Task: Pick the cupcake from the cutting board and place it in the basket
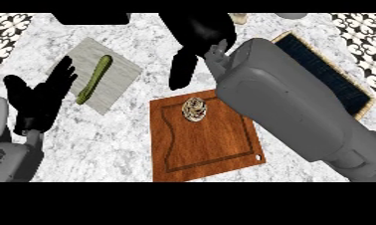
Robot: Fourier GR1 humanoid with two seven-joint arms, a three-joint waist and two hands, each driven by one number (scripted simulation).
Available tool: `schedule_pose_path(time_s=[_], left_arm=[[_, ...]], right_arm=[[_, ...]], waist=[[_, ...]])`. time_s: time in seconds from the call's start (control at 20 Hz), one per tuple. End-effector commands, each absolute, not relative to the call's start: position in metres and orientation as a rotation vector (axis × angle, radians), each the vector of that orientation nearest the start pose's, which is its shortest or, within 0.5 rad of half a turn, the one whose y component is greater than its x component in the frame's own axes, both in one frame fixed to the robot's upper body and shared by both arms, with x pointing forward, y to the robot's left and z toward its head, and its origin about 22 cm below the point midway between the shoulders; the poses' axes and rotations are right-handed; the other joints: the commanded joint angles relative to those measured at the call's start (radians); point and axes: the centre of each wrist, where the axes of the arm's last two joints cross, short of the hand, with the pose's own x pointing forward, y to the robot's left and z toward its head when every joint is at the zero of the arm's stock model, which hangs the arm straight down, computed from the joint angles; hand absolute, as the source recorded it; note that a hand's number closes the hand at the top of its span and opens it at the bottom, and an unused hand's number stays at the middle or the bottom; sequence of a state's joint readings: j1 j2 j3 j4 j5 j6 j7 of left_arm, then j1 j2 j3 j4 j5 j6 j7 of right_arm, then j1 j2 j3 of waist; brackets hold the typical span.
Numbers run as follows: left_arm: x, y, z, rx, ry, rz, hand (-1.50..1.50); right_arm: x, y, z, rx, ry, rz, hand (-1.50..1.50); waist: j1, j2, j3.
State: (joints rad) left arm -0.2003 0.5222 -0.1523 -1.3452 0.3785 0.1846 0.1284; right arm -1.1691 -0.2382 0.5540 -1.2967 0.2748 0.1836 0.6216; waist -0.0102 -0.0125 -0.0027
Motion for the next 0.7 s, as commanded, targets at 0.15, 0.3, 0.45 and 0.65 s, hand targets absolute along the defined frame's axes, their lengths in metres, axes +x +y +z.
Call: schedule_pose_path(time_s=[0.15,0.3,0.45,0.65], left_arm=[[0.288,0.325,0.036,0.192,-1.380,-0.059,0.00],[0.286,0.320,0.040,0.184,-1.381,-0.055,0.00],[0.283,0.321,0.028,0.189,-1.386,-0.066,0.00],[0.286,0.315,0.030,0.183,-1.386,-0.051,0.00]], right_arm=[[0.354,-0.054,0.289,-0.456,-1.336,1.479,-1.50],[0.362,-0.083,0.302,-0.389,-1.298,1.486,-1.50],[0.354,-0.100,0.295,-0.333,-1.320,1.458,-1.50],[0.350,-0.136,0.292,-0.252,-1.366,1.390,-1.50]], waist=[[0.006,0.009,0.002],[0.010,0.008,0.003],[0.005,0.009,0.003],[0.004,0.010,0.003]])
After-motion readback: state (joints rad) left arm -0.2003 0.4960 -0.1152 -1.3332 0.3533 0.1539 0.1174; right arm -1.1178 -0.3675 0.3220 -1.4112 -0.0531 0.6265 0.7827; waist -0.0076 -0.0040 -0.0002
